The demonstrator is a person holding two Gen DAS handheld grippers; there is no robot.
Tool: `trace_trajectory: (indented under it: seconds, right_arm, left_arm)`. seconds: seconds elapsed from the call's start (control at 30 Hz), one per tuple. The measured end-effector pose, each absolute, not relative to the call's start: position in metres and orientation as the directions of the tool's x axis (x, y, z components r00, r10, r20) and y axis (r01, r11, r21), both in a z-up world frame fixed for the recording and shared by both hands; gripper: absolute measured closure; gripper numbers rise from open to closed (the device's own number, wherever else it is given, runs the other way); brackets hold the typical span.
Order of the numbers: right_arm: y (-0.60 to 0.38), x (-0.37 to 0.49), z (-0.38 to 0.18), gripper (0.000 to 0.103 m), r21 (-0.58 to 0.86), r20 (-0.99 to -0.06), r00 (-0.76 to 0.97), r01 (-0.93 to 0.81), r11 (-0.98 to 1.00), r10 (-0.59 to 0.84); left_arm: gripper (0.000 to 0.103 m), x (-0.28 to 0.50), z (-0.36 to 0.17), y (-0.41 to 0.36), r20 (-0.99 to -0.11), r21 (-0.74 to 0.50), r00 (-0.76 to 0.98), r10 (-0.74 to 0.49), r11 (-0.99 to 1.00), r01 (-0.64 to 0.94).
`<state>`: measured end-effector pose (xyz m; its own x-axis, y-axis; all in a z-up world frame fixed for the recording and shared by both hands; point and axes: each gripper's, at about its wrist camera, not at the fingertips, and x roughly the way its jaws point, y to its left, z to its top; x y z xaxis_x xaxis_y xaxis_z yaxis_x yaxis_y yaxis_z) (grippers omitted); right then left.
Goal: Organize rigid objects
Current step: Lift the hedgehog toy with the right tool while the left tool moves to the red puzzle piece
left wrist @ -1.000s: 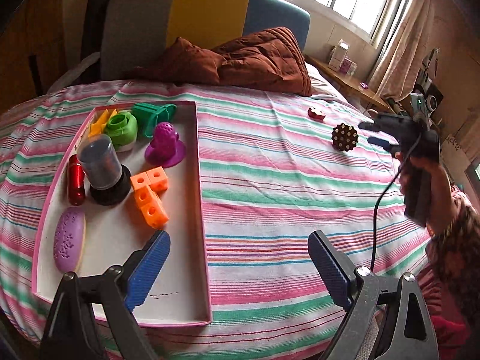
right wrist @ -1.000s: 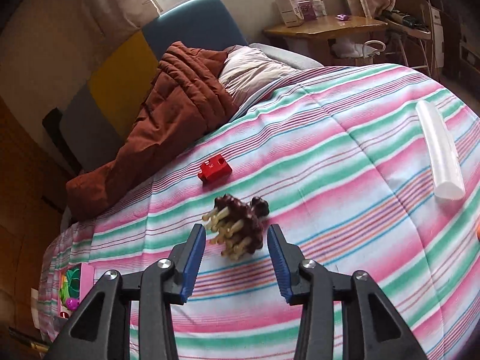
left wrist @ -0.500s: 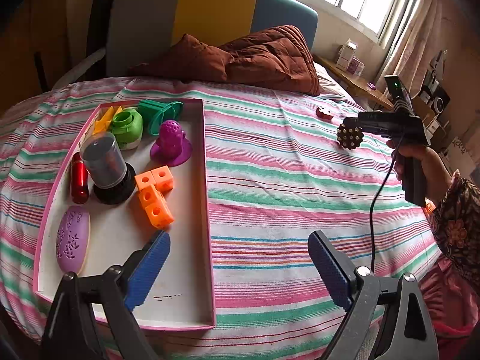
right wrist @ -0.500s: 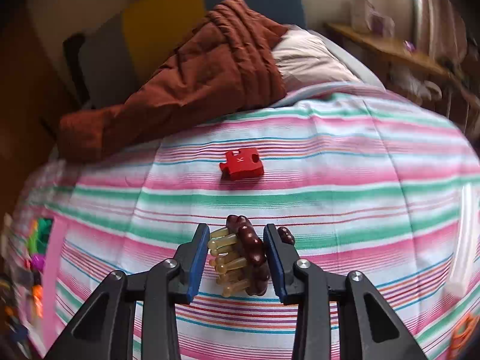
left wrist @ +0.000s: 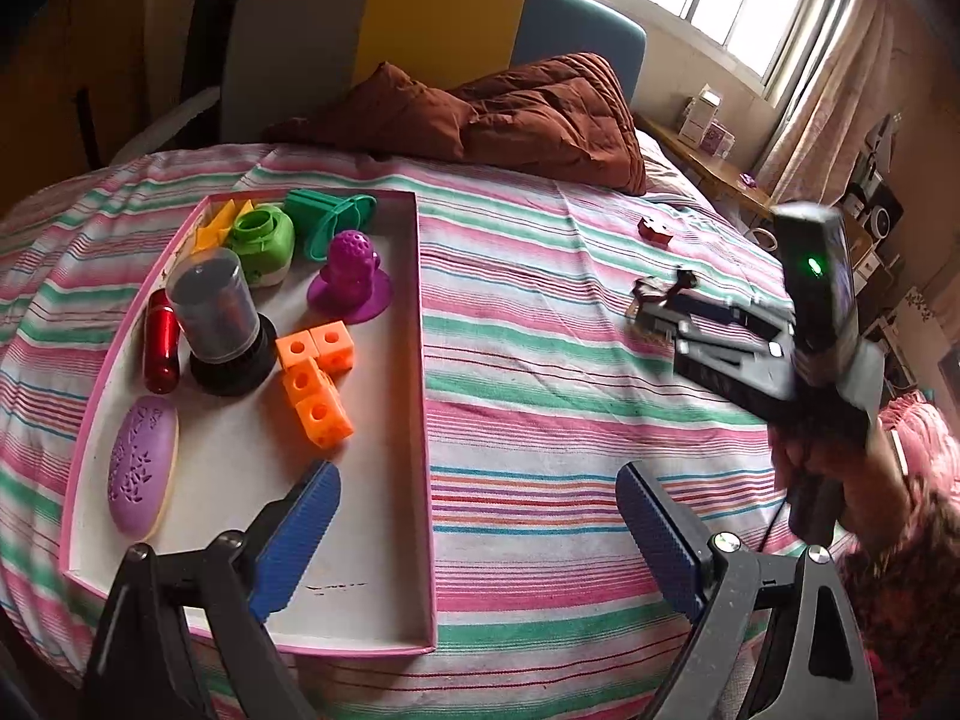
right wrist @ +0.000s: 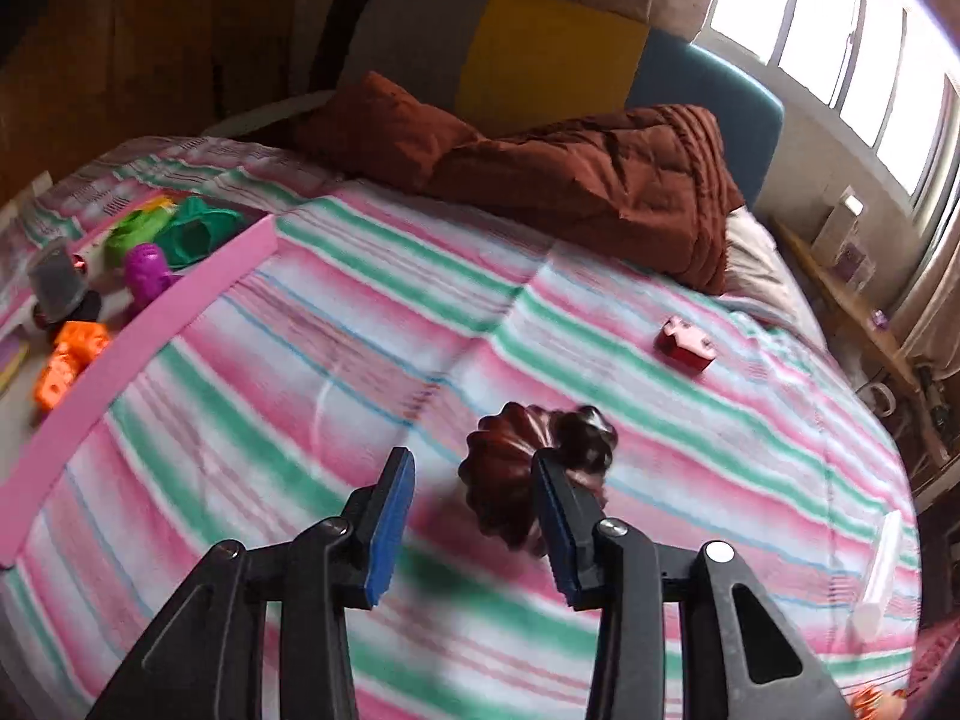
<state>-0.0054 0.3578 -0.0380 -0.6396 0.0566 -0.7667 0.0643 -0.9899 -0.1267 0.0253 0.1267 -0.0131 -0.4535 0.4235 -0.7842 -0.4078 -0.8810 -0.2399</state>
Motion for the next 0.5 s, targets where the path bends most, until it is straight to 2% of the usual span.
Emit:
trace_trajectory:
  seconds: [0.1,0.23,0.37,0.5]
  right_arm:
    - [0.356,0.019,-0.042,0.062,-0.005,-0.765,-0.643,0.06,-0.998,-0.034]
    - [0.382,0.047,-0.037,0.061,0.19,-0.705,-0.701,-0.044,-0.981,-0.105]
    - [0.406,0.042,-0.034,0.061,0.206,-0.685,-0.728,-0.147,-0.968,-0.035]
    - [0.416,0.018,-0.03,0.061,0.262,-0.654,-0.755,-0.173,-0.949,-0.043]
  left_arm:
    - [0.009,0.028,-0.013,0.126,-0.78,-0.238,-0.459,0.425,-0.88,-0.411]
    - [0.009,0.029,-0.013,0.124,-0.777,-0.239,-0.465,0.426,-0.881,-0.408]
    - [0.009,0.028,-0.015,0.125,-0.78,-0.244,-0.461,0.424,-0.884,-0.4]
    - [0.009,0.032,-0.011,0.126,-0.777,-0.234,-0.468,0.422,-0.883,-0.408]
